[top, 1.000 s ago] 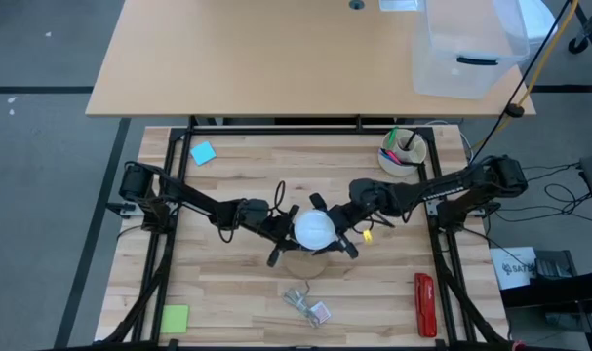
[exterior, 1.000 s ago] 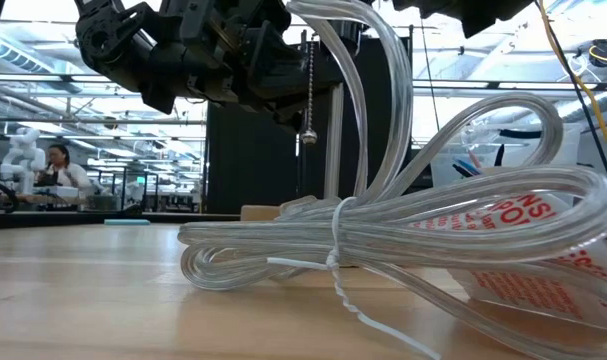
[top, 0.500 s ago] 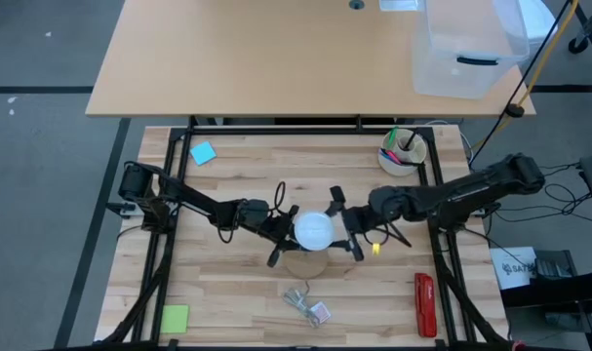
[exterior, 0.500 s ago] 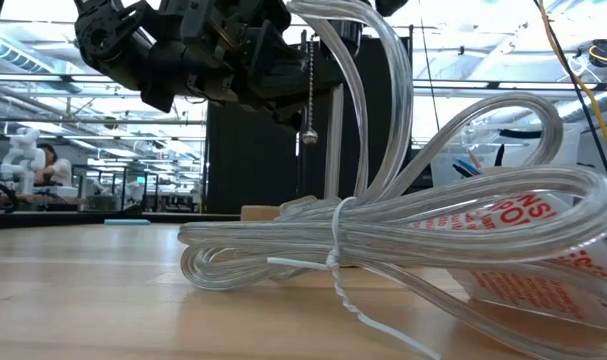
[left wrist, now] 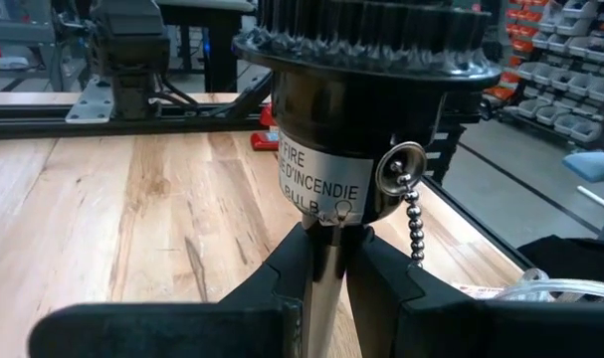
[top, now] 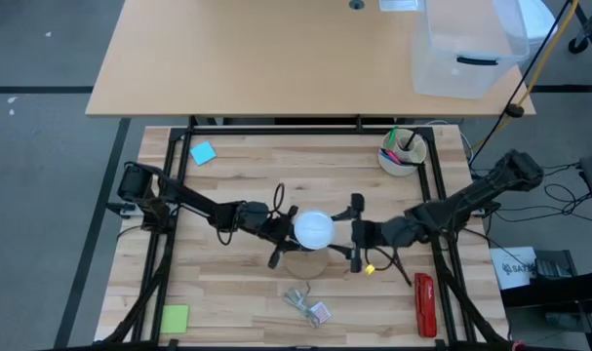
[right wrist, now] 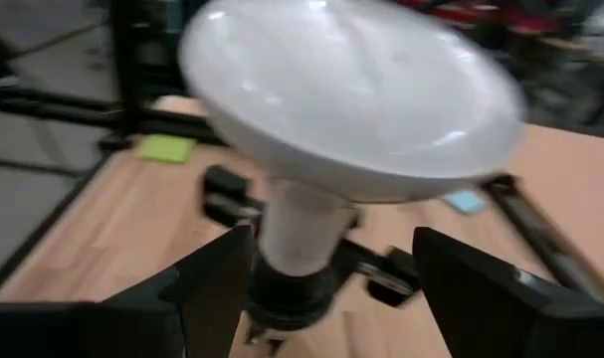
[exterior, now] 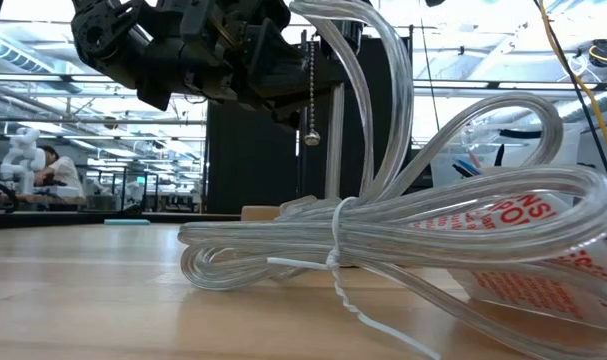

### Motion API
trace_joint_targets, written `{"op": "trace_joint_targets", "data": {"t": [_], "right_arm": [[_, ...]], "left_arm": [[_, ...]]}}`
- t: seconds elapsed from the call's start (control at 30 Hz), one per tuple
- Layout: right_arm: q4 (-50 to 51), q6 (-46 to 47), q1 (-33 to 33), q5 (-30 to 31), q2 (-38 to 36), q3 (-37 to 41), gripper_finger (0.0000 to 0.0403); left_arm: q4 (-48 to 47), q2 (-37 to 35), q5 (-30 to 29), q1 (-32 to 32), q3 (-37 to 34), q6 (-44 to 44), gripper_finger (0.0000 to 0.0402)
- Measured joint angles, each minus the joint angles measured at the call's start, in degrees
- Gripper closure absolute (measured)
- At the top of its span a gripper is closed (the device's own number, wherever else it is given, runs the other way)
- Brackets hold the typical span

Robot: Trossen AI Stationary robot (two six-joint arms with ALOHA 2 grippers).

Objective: Screw lightbulb
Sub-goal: Remove the lightbulb from the lamp

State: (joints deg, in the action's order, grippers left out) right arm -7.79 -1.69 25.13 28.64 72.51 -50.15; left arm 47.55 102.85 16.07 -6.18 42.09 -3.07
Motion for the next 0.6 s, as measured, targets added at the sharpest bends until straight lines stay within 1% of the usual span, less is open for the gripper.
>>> {"op": "trace_joint_targets", "data": {"t": [0.13,0.23,0.43,0.53,0.6], "right_arm": [[-0.02,1.47,5.04,13.11,0.00,0.00,0.0131],[-0.22,3.53,8.62,21.22,0.08,0.00,0.0131],[-0.92,9.69,12.94,33.34,4.34,0.00,0.0131],[-2.86,13.18,13.40,37.66,8.25,0.00,0.0135],[-6.41,14.21,13.40,40.11,11.42,0.02,0.0139]], "left_arm": [[0.00,0.00,-2.76,-0.64,0.00,-0.04,0.0354],[0.02,0.01,-5.61,-1.11,0.00,-0.26,0.0354],[0.33,0.04,-12.26,-2.08,0.02,-0.50,0.0354],[0.37,0.07,-16.02,-2.37,0.02,-0.44,0.0354],[0.35,0.07,-17.76,-2.47,0.02,-0.46,0.0354]]}}
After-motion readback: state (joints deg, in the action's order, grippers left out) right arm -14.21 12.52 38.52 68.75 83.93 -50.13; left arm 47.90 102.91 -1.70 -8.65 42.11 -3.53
